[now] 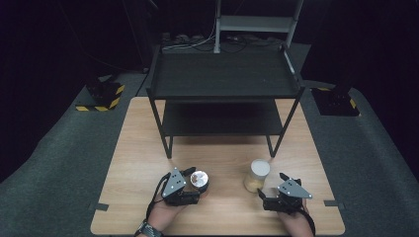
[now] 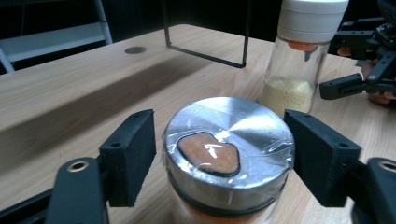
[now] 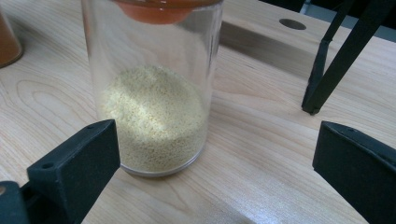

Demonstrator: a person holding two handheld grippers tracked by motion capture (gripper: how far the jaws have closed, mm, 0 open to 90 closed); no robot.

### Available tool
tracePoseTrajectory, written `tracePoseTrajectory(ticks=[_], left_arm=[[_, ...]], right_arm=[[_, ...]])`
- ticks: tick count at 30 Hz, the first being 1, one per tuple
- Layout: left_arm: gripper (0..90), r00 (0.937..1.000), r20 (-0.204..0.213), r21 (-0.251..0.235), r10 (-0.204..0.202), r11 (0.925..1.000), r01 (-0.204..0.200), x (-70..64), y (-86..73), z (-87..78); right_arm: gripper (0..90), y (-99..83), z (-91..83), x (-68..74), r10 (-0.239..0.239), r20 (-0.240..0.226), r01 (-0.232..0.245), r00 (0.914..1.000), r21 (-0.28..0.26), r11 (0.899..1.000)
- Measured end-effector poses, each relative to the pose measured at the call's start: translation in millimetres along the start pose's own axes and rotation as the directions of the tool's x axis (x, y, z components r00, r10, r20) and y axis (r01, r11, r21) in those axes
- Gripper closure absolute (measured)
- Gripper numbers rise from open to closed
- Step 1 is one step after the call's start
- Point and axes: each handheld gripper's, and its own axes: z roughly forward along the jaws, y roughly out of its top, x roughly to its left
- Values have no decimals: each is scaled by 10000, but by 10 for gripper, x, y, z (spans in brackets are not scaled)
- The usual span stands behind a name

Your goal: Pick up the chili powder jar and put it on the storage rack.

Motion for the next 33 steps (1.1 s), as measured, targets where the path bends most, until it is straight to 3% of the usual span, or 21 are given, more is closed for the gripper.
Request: tracePoseTrajectory(ticks=[5,13,21,22,33], left_arm=[[333,9999,63,33,101,9999,-102,-11,-16,22],[340,9999,62,-20,150,9999,-150,-9,-42,17],[348,9999,83,-166,-131,9998,132,8,-81,4],[349,9997,-8,-128,-261,9996,260,4,-68,-10],[349,9991,-365,-325,-195,9993,183,-44,2,-100]], right_arm=[[1,-2,-1,-15,69,-43,-69,10000,-9,10000],[1,9,13,-28,-16,-133,16,9999,25,10000],[1,11,14,-28,-29,-138,30,9999,38,10000],[1,12,15,-28,-30,-139,31,9999,40,10000],[1,26,21,-19,-104,-136,105,9999,122,9999]])
